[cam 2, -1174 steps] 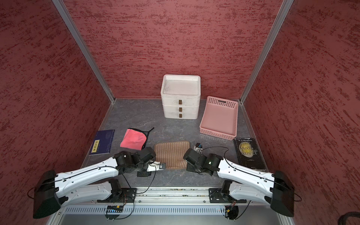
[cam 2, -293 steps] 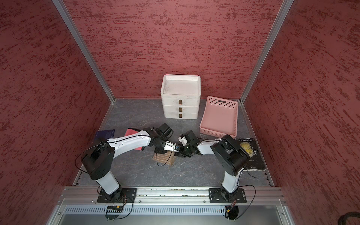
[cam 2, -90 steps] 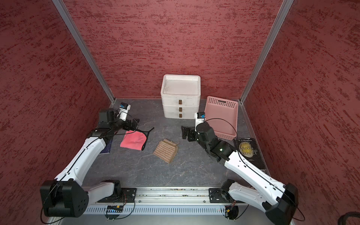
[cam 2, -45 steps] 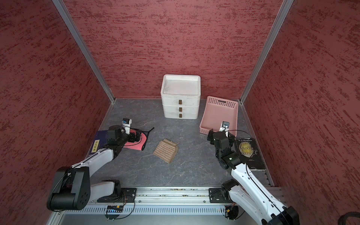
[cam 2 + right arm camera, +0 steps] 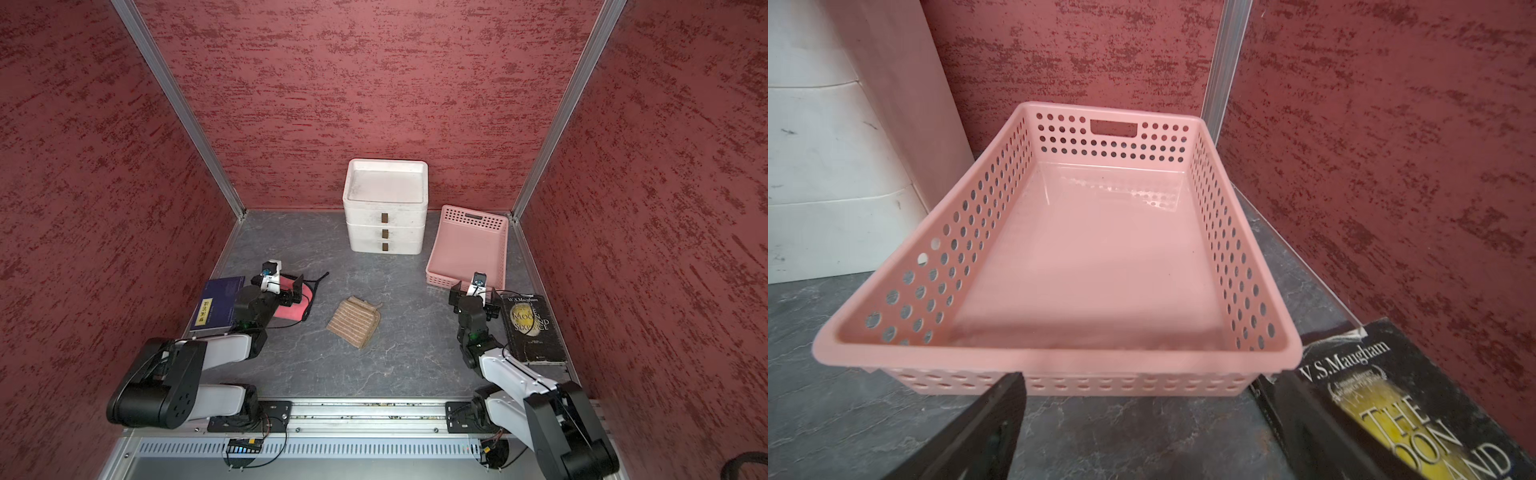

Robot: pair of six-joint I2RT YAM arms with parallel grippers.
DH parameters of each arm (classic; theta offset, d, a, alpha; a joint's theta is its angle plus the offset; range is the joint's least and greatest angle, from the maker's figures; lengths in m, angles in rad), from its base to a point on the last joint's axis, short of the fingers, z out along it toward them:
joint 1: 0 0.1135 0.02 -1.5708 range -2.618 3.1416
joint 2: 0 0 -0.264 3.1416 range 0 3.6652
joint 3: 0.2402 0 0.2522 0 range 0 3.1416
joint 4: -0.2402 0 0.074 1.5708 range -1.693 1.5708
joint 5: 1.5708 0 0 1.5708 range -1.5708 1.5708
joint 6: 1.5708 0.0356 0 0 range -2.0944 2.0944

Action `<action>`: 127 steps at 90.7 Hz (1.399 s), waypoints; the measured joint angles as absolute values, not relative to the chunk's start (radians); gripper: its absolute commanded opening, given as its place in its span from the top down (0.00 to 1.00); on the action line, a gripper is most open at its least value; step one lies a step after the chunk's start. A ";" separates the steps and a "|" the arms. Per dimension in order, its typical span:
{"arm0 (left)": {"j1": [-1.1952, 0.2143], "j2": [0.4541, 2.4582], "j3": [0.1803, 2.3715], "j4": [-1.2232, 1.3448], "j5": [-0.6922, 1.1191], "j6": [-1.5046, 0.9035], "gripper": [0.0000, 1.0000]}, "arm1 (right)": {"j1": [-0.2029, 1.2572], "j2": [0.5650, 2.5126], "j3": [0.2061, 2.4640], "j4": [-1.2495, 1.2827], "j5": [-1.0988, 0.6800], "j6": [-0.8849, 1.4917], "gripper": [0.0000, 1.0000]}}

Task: Fold the square dishcloth
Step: Reset both arms

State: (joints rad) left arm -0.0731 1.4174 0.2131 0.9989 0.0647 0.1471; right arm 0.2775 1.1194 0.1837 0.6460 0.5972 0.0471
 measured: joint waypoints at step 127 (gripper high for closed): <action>0.055 1.533 0.382 0.897 0.123 0.030 0.00 | 0.023 1.555 0.371 0.948 0.115 -0.007 0.01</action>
State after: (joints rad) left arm 0.0551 1.5330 0.3820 0.8974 0.1230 0.0299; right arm 0.0235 1.5555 0.3710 0.9482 0.1146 -0.0071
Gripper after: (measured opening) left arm 0.998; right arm 0.987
